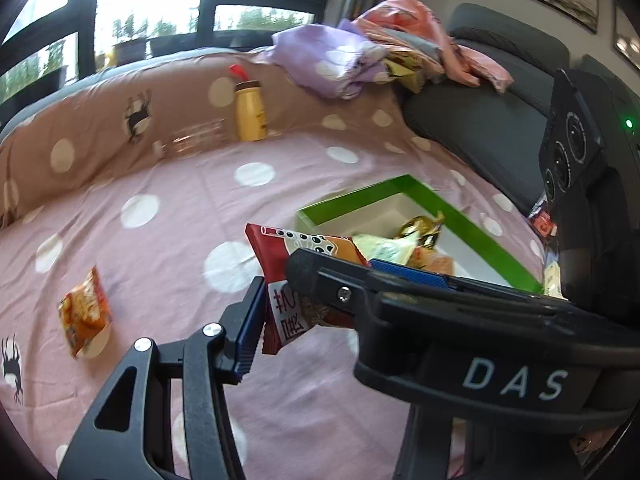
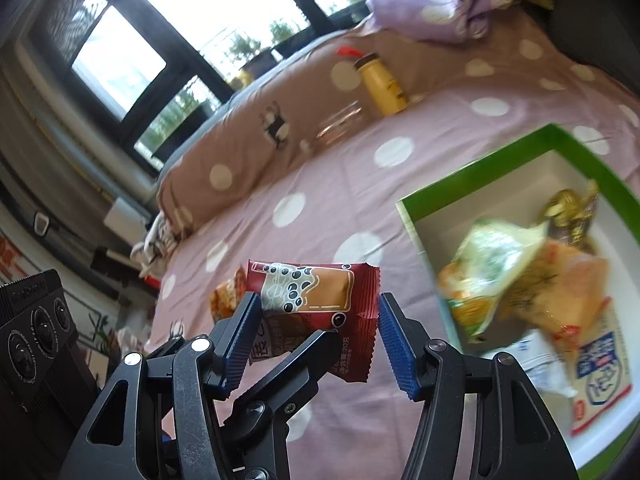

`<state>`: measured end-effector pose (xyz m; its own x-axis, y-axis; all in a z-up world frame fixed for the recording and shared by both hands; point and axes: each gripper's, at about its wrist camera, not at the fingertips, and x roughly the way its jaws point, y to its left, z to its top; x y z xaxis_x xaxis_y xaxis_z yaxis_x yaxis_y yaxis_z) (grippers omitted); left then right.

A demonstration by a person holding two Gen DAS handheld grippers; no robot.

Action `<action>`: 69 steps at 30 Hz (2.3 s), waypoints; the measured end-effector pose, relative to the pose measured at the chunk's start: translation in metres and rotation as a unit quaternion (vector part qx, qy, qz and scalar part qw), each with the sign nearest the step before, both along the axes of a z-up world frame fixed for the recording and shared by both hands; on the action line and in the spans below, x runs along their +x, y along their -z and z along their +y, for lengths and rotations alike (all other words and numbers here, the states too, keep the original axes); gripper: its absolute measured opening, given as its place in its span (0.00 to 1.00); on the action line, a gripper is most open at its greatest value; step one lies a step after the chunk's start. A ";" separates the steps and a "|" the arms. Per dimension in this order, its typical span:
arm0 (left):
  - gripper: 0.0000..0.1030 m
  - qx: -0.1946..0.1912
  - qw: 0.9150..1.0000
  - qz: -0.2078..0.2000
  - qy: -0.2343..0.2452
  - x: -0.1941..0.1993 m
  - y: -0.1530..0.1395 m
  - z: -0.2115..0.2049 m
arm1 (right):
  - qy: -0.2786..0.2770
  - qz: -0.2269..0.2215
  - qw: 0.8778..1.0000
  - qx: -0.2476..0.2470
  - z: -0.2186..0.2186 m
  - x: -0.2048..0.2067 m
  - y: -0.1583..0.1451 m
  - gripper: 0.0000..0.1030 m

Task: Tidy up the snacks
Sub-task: 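Carry the red pack into the green box and open the right gripper, then move the right gripper back to the orange panda-print chip bag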

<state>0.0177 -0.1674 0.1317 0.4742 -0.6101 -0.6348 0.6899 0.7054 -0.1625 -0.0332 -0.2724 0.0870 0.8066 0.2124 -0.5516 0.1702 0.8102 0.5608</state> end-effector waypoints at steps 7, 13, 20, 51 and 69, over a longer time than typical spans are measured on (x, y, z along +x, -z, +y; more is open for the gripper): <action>0.49 0.003 0.999 -0.004 0.048 -0.012 -0.006 -0.045 | 0.067 -0.005 0.998 0.017 -0.040 -0.026 0.000 0.60; 0.49 0.006 0.997 0.007 0.081 -0.020 -0.003 -0.074 | 0.111 0.005 0.993 0.031 -0.065 -0.040 0.006 0.60; 0.49 0.009 0.994 0.041 0.104 -0.020 0.009 -0.099 | 0.149 0.036 0.987 0.042 -0.086 -0.048 0.018 0.60; 0.85 0.004 0.996 0.030 -0.084 0.023 -0.001 0.026 | 0.154 -0.013 0.988 -0.013 -0.060 -0.038 -0.001 0.86; 0.95 -0.068 0.952 0.106 -0.280 0.114 0.074 0.197 | -0.129 0.045 0.990 0.024 0.091 0.109 0.021 0.88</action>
<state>0.1315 0.0297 0.0575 0.6191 -0.3824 -0.6859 0.1527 0.9154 -0.3725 0.0761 -0.1811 0.0659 0.6702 0.4328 -0.6029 0.0109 0.8065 0.5911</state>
